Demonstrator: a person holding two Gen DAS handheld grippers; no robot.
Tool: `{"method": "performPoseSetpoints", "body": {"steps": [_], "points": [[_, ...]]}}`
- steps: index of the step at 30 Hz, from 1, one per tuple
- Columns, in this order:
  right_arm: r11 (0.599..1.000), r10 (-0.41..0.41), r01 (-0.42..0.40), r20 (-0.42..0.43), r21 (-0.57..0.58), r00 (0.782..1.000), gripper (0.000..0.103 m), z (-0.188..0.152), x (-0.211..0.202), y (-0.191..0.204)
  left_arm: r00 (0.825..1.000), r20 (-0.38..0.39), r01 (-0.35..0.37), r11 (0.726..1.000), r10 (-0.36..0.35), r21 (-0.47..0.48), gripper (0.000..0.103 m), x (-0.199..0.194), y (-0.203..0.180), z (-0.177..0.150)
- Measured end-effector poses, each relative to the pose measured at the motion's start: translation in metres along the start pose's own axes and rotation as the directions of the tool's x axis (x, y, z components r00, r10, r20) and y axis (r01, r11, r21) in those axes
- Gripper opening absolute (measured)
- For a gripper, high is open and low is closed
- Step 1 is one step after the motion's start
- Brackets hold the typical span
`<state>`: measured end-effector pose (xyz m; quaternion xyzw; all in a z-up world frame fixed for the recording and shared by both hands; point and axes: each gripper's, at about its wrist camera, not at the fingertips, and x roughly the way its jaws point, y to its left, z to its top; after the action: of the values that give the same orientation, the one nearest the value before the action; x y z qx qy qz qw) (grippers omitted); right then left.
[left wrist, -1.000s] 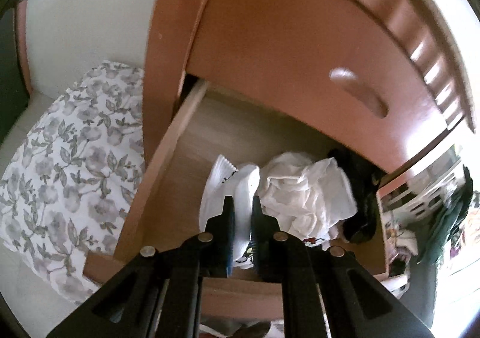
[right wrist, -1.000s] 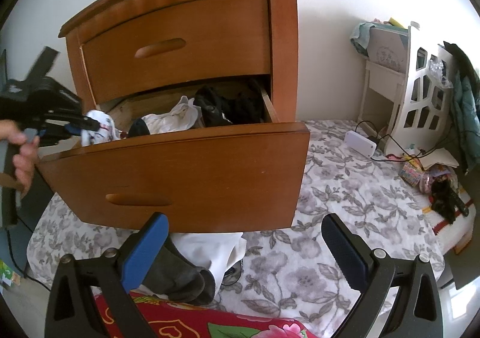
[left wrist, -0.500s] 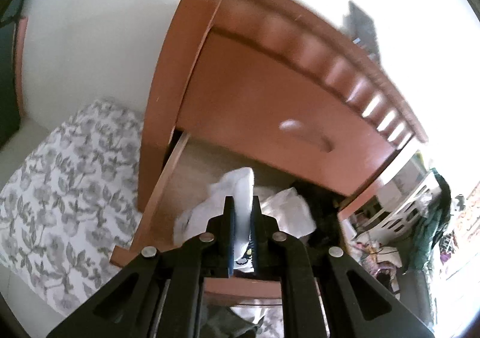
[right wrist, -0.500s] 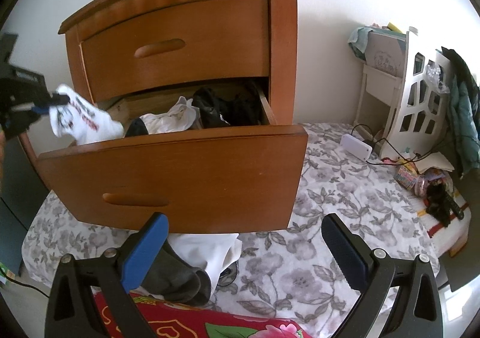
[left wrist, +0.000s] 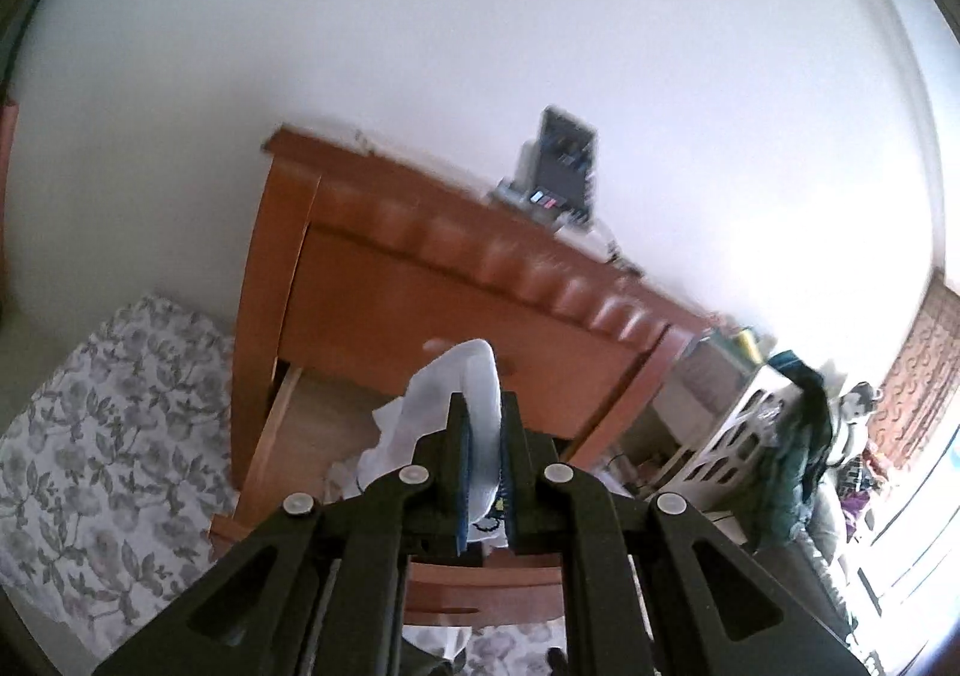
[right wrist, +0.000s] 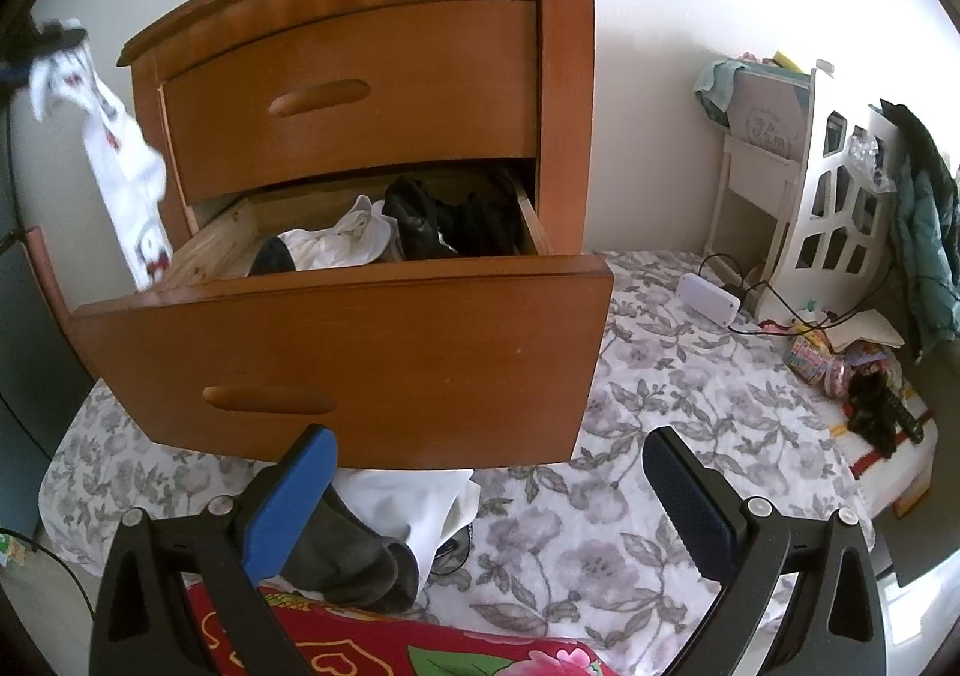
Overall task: Take underwear out of drawer
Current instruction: 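Lift the white sock up out of the drawer with the left tool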
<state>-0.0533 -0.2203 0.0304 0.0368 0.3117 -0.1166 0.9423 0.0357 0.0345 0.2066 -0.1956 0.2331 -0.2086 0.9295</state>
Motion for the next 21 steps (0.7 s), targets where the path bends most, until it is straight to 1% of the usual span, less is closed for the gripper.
{"method": "performPoseSetpoints", "body": {"steps": [5,8,11,16,21], "points": [[1.0,-0.01,0.011,0.008,-0.009,1.0,0.103,0.0,-0.001,0.002,0.997,0.059,0.047,0.999,-0.047,0.001,0.008,-0.039,-0.009,0.002],[1.0,-0.016,0.016,0.015,-0.017,1.0,0.103,0.001,-0.003,0.004,0.995,0.089,0.045,0.999,-0.045,0.0,0.008,-0.059,-0.01,-0.001],[0.999,-0.021,0.022,0.017,-0.026,1.0,0.103,0.001,-0.002,0.005,0.994,0.097,0.043,0.999,-0.042,-0.004,0.008,-0.073,-0.009,-0.006],[0.999,-0.029,0.029,0.024,-0.037,0.999,0.103,0.001,-0.004,0.007,0.995,0.095,0.027,1.0,-0.025,-0.014,0.008,-0.086,-0.005,-0.02],[0.998,-0.034,0.035,0.029,-0.044,0.999,0.103,0.001,-0.004,0.009,0.999,0.046,0.007,0.999,-0.004,-0.05,0.008,-0.087,0.009,-0.038]]}}
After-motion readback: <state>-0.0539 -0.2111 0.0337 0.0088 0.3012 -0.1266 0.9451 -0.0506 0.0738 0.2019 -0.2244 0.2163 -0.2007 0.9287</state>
